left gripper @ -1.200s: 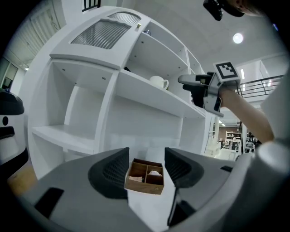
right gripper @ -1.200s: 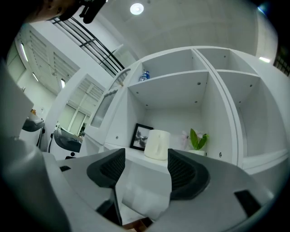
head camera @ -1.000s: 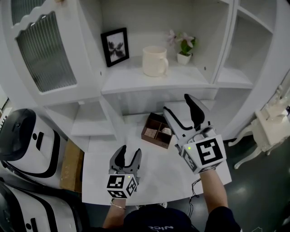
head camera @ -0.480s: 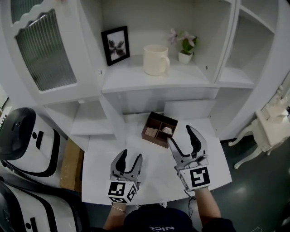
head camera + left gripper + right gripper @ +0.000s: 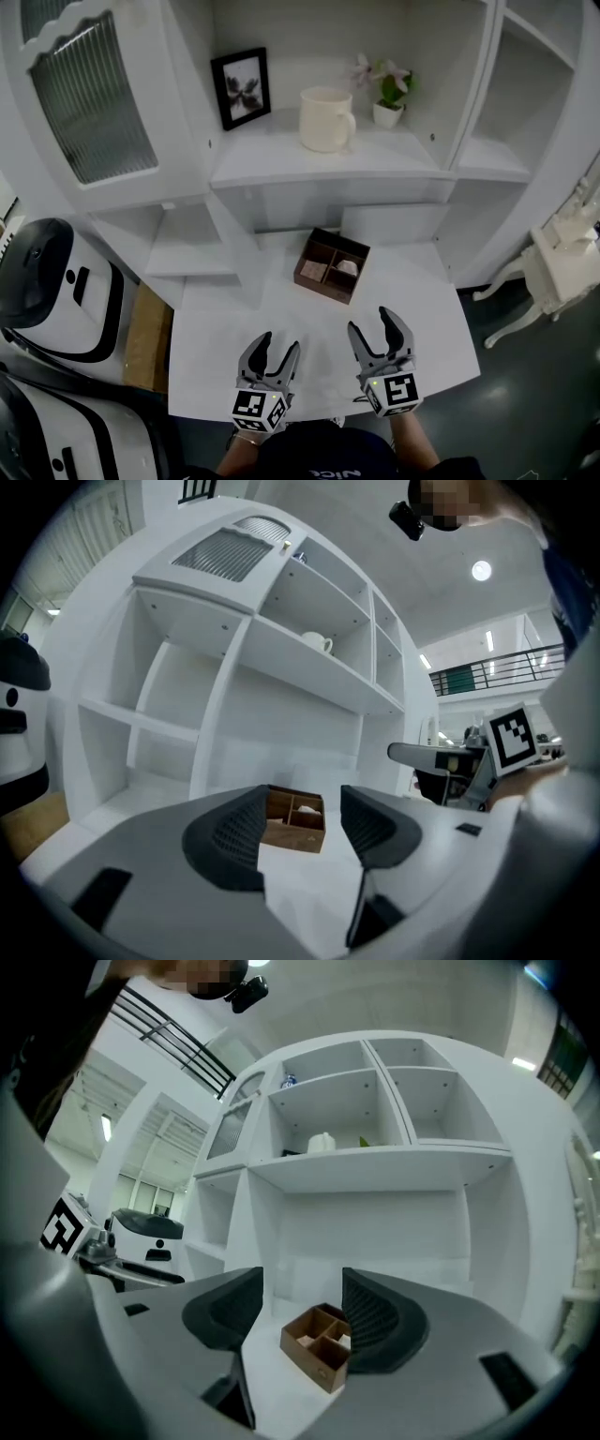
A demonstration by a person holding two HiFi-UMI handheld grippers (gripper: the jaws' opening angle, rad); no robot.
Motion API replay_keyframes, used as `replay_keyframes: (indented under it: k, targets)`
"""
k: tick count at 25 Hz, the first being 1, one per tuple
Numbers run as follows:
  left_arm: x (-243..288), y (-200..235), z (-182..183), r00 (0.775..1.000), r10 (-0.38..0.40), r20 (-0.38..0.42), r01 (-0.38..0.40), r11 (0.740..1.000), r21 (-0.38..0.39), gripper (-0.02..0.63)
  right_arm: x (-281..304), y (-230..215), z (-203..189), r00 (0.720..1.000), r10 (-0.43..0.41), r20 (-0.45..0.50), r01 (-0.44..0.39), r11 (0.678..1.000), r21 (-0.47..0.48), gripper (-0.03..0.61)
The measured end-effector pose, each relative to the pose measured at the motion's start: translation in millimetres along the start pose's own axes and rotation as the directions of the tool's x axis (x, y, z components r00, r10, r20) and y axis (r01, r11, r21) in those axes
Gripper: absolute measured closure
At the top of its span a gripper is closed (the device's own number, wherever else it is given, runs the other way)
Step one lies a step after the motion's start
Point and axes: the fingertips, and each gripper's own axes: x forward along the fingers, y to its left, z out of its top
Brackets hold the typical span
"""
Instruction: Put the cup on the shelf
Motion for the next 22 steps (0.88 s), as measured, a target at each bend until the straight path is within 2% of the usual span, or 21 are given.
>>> replay_keyframes:
  k: [4,7,12,14,18,19,22]
  targets:
    - [-6.8,-0.3,-28.0,0.998,0.004,-0.059,-0.007,0.999,-0.047,0.367,-11.3,11.8,-48.3,0.995,-0.002,-0.104,0.003,1.000,0.014,0.314]
    - [-11.1,0.0,-36.5,0.997,0.009,-0.077,-0.012,0.999,-0.038,0.367,-19.3,18.7,-76.4,0.984,0.003,-0.176,0.000,1.000,0.017,0.314]
    - [-9.5,3.4,-26.7,0.999,0.017,-0.048,-0.018,1.000,-0.017,0.367,-19.0,18.5,-69.7,0.987,0.006,-0.163,-0.006,1.000,0.000,0.316]
    - [-8.4,3.3,-24.6,0.998,0.020,-0.051,-0.020,1.000,-0.008,0.375,-18.1,19.3,-61.1,0.991,0.013,-0.136,-0.013,1.000,0.001,0.352]
    - [-6.7,-3.2,-22.0,0.999,0.003,-0.052,-0.003,1.000,0.009,0.487,-16.4,26.9,-49.7,0.995,0.043,-0.088,-0.042,0.999,0.017,0.525]
    - [-6.0,-5.7,-21.6,0.999,-0.005,-0.050,0.005,1.000,0.009,0.516,-15.5,30.2,-49.7,0.994,0.063,-0.085,-0.060,0.998,0.032,0.552]
    - [-5.4,-12.0,-22.1,0.998,-0.026,-0.049,0.026,1.000,0.011,0.584,-15.3,37.8,-51.8,0.991,0.100,-0.088,-0.096,0.994,0.052,0.568]
